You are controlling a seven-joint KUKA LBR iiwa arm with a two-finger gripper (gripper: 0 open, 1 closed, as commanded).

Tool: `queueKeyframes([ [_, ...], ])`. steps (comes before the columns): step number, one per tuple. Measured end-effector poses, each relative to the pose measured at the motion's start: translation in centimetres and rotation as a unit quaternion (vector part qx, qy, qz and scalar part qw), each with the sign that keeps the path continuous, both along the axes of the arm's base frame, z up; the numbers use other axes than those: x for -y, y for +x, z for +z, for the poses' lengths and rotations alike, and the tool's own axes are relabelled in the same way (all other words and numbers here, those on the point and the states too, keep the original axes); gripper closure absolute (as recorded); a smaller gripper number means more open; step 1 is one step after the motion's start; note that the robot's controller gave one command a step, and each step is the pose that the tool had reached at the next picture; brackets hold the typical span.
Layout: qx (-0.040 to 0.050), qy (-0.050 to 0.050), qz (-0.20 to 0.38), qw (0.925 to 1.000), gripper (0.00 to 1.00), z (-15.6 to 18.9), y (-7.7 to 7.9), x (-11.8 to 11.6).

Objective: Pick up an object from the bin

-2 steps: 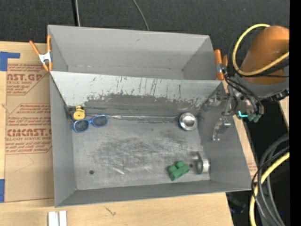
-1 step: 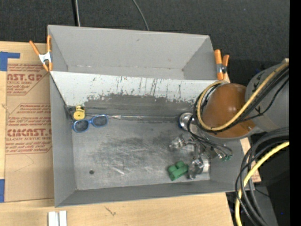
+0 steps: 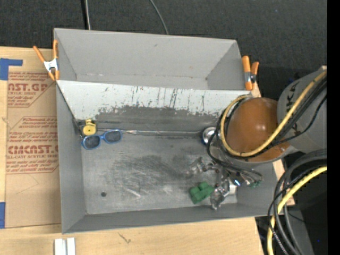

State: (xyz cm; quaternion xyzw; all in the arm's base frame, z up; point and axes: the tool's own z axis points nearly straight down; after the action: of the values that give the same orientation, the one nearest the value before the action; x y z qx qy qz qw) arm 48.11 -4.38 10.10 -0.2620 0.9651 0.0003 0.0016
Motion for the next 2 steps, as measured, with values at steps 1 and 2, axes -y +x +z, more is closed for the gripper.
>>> queueKeyframes([
  [1, -0.0009, 0.000, -0.110, 0.9939, 0.00, -0.1, 0.0, 2.1],
  [2, 0.0110, 0.001, -0.113, 0.9935, 0.00, -2.8, 0.7, 1.9],
])
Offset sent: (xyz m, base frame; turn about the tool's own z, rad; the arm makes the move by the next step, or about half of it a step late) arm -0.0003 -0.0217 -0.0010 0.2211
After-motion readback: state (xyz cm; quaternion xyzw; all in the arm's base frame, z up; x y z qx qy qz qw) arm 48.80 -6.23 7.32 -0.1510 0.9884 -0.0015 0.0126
